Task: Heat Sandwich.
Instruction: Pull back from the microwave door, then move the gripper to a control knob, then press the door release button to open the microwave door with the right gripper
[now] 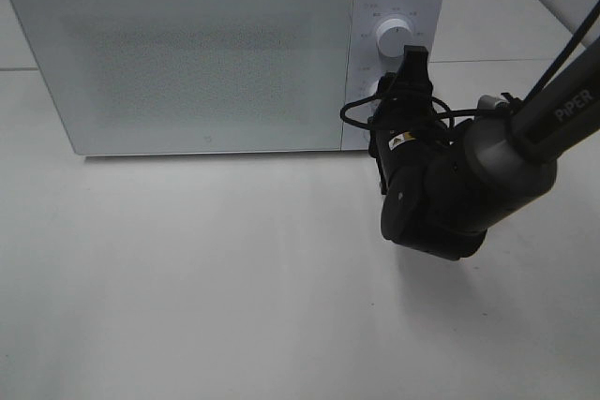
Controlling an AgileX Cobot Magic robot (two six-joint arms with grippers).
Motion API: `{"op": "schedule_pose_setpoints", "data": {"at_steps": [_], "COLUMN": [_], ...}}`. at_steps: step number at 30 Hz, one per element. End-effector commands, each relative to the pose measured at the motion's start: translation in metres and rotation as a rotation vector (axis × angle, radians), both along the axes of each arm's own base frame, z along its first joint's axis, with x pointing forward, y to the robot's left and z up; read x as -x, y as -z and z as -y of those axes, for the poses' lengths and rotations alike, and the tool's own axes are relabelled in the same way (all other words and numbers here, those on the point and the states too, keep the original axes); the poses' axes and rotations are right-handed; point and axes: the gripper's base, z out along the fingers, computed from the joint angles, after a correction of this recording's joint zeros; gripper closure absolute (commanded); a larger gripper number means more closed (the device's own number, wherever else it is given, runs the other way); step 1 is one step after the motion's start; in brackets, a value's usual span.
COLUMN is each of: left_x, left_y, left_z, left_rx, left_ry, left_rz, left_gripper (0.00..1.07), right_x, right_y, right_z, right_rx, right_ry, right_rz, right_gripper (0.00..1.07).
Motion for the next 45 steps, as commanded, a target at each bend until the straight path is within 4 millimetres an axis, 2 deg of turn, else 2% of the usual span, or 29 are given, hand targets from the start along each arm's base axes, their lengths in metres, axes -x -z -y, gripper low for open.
{"op": "schedule_pose_setpoints", "data": {"at_steps": [1,3,7,16,19,21,24,26,28,31,32,35,37,44,45], "left_x": [0.002,0.002,0.002,0.002,0.002,0.002,0.002,0.002,0.002,0.002,0.002,0.002,0.002,0.002,0.002], "left_y": [-0.001,-0.001,-0.001,-0.001,-0.001,-0.001,-0.001,-0.001,-0.001,-0.001,-0.001,-0.001,-0.001,-0.001,-0.001], "left_z": [0.0,0.0,0.0,0.0,0.0,0.0,0.0,0.0,0.0,0.0,0.0,0.0,0.0,0.0,0.0], "left_rx": [0.004,0.004,0.004,0.004,0.004,0.004,0.004,0.004,0.004,0.004,0.004,0.004,0.004,0.004,0.004], "left_ry": [-0.004,-0.004,-0.004,-0.004,-0.004,-0.004,-0.004,-0.004,-0.004,-0.004,-0.004,-0.004,-0.004,-0.004,-0.004], "left_rz": [0.028,0.028,0.028,0.028,0.028,0.028,0.028,0.028,0.028,0.028,0.028,0.028,0.028,0.028,0.028], "left_gripper": [0.1,0.1,0.1,0.1,0.1,0.1,0.1,0.1,0.1,0.1,0.1,0.1,0.1,0.1,0.1], "right_x": [-0.003,0.001,0.005,0.017,0.037,0.04,0.055,0.059,0.066,0.069,0.071,0.073,0.077,0.082,0.083], "right_y": [-0.014,-0.011,-0.008,-0.015,-0.019,-0.02,-0.024,-0.026,-0.036,-0.042,-0.048,-0.054,-0.061,-0.077,-0.083], "right_z": [0.003,0.006,0.007,0.01,0.01,0.01,0.012,0.013,0.013,0.015,0.02,0.026,0.034,0.048,0.051], "right_rx": [0.05,0.067,0.083,0.15,0.319,0.348,0.511,0.546,0.676,0.762,0.836,0.91,0.996,1.127,1.16], "right_ry": [0.022,0.025,0.013,-0.068,-0.279,-0.311,-0.459,-0.488,-0.596,-0.662,-0.727,-0.785,-0.884,-1.051,-1.128], "right_rz": [0.127,0.112,0.095,0.034,-0.073,-0.089,-0.15,-0.158,-0.183,-0.199,-0.226,-0.248,-0.296,-0.34,-0.362], "right_gripper": [0.47,0.41,0.36,0.35,0.35,0.35,0.35,0.35,0.35,0.35,0.35,0.35,0.35,0.35,0.35]}}
